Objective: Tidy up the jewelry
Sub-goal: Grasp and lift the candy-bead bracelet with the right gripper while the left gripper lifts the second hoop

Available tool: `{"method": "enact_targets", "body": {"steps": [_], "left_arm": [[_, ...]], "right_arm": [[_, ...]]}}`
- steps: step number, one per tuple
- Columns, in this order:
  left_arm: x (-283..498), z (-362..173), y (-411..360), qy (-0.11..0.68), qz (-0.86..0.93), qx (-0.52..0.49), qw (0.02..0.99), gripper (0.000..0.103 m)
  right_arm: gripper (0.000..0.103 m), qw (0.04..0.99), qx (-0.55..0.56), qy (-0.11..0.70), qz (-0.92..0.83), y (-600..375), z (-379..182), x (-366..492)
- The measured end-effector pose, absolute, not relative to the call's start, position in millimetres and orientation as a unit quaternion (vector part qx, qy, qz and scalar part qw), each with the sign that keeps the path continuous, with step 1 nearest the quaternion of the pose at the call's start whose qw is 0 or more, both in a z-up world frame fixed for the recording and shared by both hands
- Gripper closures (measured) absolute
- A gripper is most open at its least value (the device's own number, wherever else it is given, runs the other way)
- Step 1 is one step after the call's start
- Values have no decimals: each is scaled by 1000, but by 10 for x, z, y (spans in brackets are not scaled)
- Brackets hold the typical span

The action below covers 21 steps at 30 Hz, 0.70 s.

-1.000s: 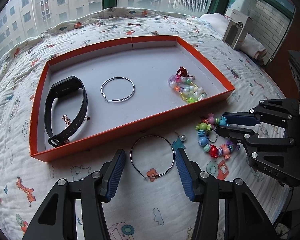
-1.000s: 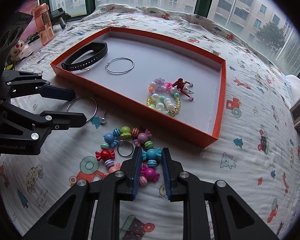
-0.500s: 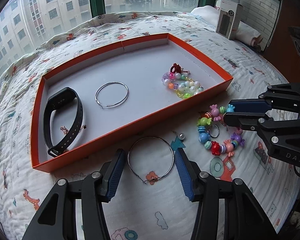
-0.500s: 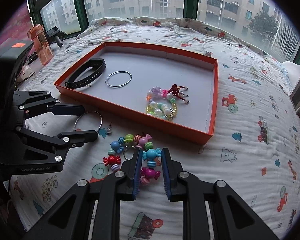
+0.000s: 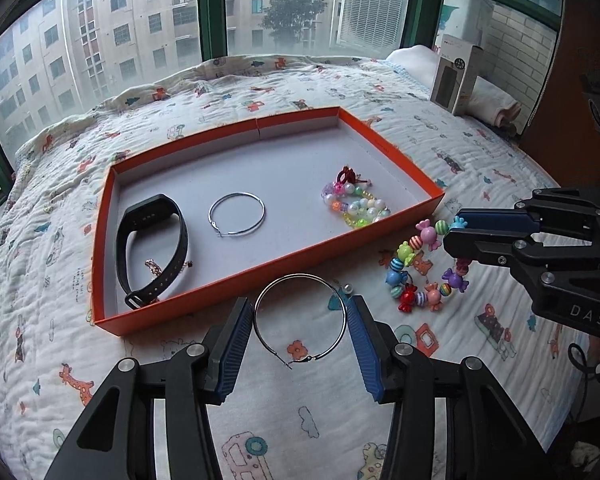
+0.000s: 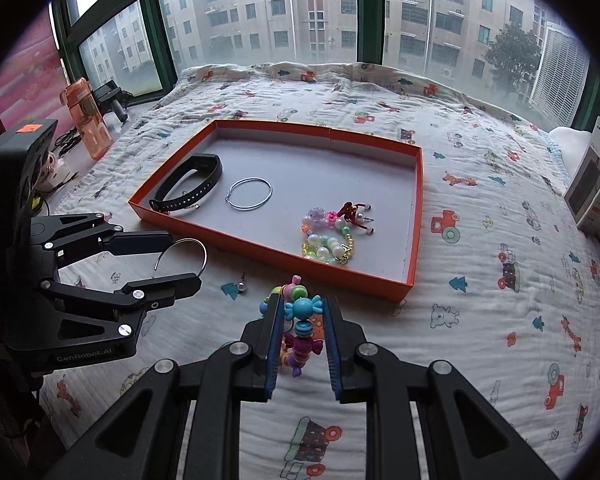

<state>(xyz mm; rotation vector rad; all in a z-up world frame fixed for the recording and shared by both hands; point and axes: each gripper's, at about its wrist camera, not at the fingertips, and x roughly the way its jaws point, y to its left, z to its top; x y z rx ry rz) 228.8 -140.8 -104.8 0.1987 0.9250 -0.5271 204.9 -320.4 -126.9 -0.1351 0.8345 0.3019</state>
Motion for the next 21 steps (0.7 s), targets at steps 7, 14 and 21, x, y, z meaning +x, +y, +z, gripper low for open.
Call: {"method": "enact_targets", "body": {"steps": [7, 14, 21], "left_arm": [[2179, -588, -1300, 399, -243, 79, 881, 51], [2137, -173, -1221, 360, -232, 66, 901, 51], [2212, 87, -1188, 336, -222, 50, 914, 51]], "right_arm": [[81, 912, -53, 383, 136, -3193, -1054, 2001], [81, 925, -43, 355, 126, -3212, -797, 1988], [81, 935, -46, 330, 121, -3191, -604, 2027]]}}
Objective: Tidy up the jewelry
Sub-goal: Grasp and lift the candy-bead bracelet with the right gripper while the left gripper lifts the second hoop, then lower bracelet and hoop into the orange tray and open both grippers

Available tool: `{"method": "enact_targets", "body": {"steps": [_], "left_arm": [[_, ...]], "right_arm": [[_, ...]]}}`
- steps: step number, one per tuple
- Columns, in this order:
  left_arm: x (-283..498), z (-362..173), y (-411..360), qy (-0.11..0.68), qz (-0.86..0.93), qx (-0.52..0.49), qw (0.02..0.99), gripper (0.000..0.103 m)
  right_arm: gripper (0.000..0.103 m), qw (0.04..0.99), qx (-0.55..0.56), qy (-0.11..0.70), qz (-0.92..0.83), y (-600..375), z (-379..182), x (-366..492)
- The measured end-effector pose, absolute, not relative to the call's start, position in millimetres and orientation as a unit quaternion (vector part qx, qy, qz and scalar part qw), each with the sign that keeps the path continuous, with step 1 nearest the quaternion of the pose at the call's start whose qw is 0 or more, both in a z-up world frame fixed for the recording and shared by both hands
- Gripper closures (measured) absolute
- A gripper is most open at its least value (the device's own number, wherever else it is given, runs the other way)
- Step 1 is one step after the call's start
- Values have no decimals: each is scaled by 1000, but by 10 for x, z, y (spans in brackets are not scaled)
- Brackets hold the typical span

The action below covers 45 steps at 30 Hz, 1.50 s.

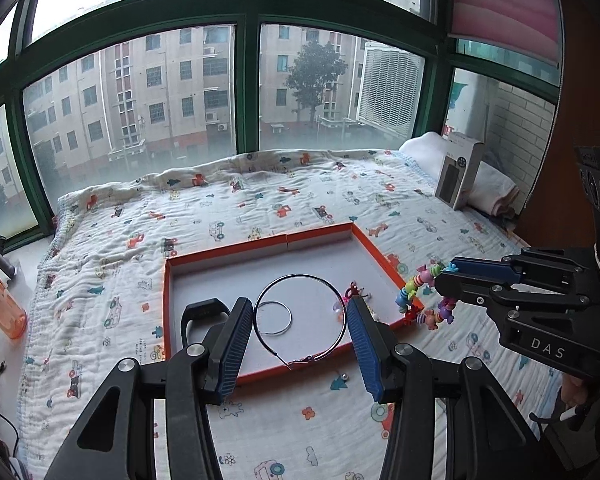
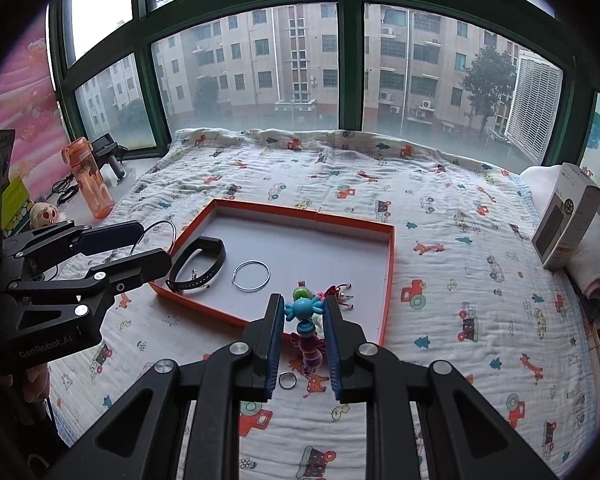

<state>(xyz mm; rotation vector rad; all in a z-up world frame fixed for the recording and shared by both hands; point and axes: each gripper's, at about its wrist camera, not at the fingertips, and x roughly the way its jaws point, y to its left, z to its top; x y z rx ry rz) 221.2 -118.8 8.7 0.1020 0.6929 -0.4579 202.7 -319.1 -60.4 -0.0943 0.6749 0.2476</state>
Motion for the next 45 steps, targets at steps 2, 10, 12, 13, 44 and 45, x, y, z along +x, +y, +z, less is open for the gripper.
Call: {"method": "enact_targets", "body": {"steps": [2, 10, 12, 13, 44, 45], "left_arm": [[2252, 133, -1187, 332, -220, 44, 916, 51], [2467, 225, -1190, 323, -209, 35, 922, 51], [2553, 205, -1190, 327, -205, 32, 922, 51], [2601, 183, -1187, 330, -203, 29, 922, 51], [4026, -1188, -1344, 454, -172, 26, 874, 51], [4039, -1210, -1347, 457, -171, 26, 873, 51]], "right_arm": [[81, 937, -44, 325, 121, -3196, -563, 2051], [81, 942, -40, 312, 118, -3204, -456, 2197], [81, 942, -35, 311, 119, -3209, -445, 2250], [81, 942, -34, 311, 118, -3211, -449, 2277], [80, 906, 14, 413, 89, -3294, -1309, 3414], [80, 906, 9, 415, 84, -3293, -1326, 3420]]}}
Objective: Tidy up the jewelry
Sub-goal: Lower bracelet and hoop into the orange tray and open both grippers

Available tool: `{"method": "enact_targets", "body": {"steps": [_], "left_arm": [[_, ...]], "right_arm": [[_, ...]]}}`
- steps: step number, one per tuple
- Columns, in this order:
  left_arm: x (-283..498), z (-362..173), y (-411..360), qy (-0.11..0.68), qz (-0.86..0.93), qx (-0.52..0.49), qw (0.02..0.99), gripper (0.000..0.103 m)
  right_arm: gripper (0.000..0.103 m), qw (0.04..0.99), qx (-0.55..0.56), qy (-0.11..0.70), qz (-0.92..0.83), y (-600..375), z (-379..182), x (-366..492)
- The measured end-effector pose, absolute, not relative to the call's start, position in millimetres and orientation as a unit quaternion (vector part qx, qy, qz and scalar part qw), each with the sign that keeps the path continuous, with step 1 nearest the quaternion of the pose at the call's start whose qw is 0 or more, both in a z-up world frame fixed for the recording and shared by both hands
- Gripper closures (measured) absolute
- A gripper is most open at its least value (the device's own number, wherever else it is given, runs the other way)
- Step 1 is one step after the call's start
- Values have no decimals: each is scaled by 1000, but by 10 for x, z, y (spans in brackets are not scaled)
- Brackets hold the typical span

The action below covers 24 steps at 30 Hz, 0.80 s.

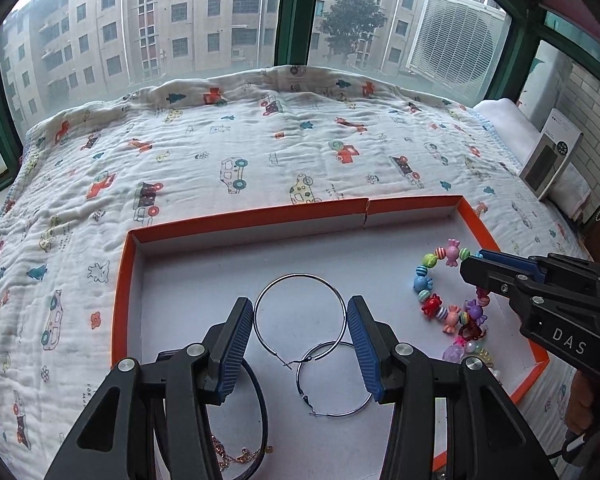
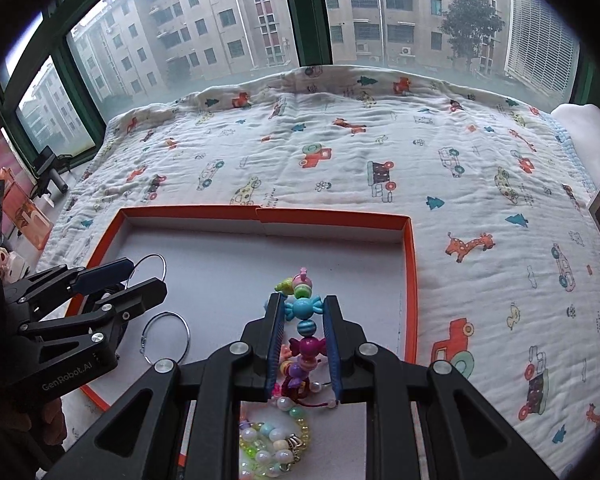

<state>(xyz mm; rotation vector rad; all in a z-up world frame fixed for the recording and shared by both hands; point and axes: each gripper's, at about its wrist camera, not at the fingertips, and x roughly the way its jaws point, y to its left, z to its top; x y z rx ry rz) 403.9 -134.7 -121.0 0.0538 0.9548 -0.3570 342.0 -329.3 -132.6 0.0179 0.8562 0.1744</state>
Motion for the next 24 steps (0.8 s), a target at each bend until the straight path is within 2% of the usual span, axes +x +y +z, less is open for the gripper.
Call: {"method": "enact_targets", "body": {"steps": [8, 14, 24], "left_arm": [[4107, -1308, -1346, 472, -167, 20, 865, 49], [4069, -1279, -1332, 469, -168, 20, 867, 46], [3515, -771, -1163, 430, -175, 16, 886, 46]], "right_arm": [[80, 902, -3, 426, 72, -3314, -1405, 3471], [71, 904, -2, 421, 71, -3345, -1357, 3430], [71, 919, -26, 383, 93, -3291, -999, 2746]]}}
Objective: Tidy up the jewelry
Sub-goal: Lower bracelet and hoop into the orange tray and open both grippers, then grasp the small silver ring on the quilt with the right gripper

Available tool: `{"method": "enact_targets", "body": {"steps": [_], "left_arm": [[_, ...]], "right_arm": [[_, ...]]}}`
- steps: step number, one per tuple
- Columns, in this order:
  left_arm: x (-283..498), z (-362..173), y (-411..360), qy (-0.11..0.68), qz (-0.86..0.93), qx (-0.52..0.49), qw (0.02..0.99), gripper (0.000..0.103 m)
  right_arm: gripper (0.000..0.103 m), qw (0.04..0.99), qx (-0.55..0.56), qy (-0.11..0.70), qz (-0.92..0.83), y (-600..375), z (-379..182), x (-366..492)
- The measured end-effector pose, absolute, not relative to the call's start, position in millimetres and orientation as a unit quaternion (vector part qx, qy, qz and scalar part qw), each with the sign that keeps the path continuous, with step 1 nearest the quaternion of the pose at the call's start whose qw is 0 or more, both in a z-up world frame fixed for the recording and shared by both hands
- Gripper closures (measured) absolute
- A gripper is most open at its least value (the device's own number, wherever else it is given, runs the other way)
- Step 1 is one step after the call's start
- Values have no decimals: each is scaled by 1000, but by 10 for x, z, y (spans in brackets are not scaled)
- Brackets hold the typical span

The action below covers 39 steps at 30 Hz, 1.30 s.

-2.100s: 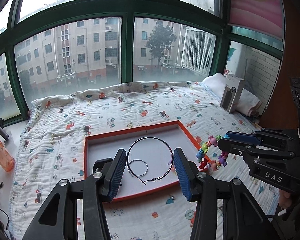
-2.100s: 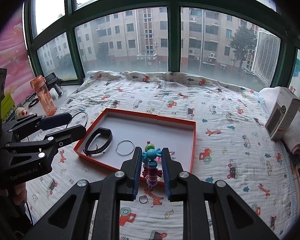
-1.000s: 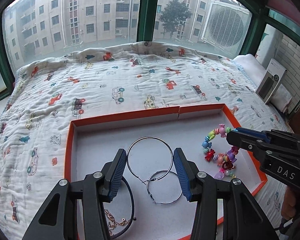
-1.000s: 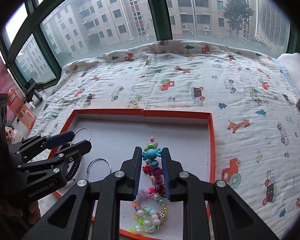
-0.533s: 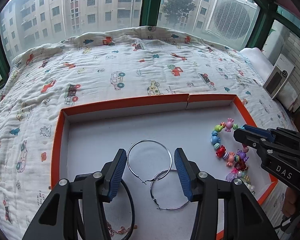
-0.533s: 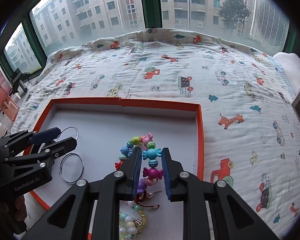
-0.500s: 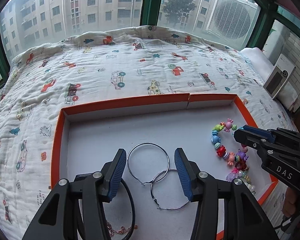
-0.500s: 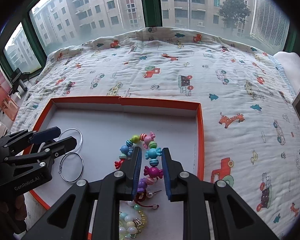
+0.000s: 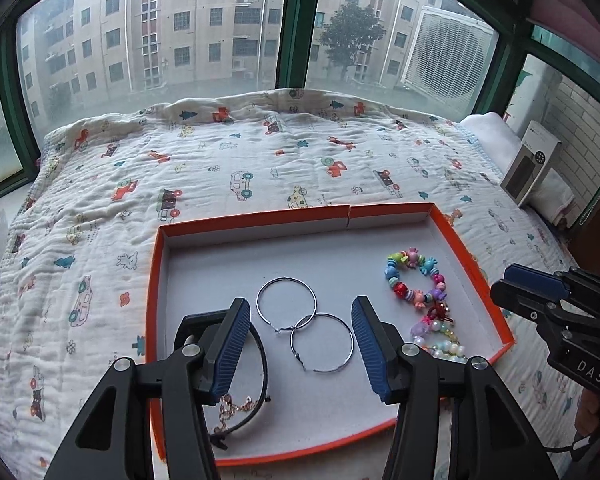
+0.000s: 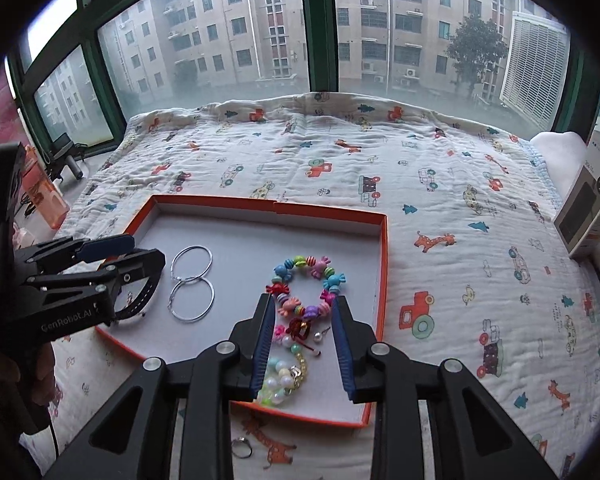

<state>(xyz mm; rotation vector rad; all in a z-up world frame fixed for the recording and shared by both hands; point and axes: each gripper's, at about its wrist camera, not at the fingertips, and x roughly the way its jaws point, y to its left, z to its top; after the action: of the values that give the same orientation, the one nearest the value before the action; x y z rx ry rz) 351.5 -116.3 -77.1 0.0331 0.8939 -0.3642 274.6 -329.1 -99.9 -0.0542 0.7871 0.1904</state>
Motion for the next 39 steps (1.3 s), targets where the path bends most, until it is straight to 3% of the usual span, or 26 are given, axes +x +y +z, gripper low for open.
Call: {"method": "enact_targets", "body": {"steps": [8, 22, 32, 39], "left_arm": [[2876, -605, -964, 425, -169, 19, 889, 46], [2451, -959, -1040, 461, -208, 27, 863, 46], [2548, -1202, -1416, 465, -352, 81, 809, 47], [2668, -1340, -1611, 455, -427, 121, 772, 49]], "right_arm": [[71, 902, -42, 412, 124, -3192, -1242, 2233], [71, 879, -56, 453, 141, -3034, -1681, 2182], [87, 880, -60, 450, 139, -3076, -1703, 2206], [88, 880, -54, 450, 143, -3099, -1700, 2208]]}}
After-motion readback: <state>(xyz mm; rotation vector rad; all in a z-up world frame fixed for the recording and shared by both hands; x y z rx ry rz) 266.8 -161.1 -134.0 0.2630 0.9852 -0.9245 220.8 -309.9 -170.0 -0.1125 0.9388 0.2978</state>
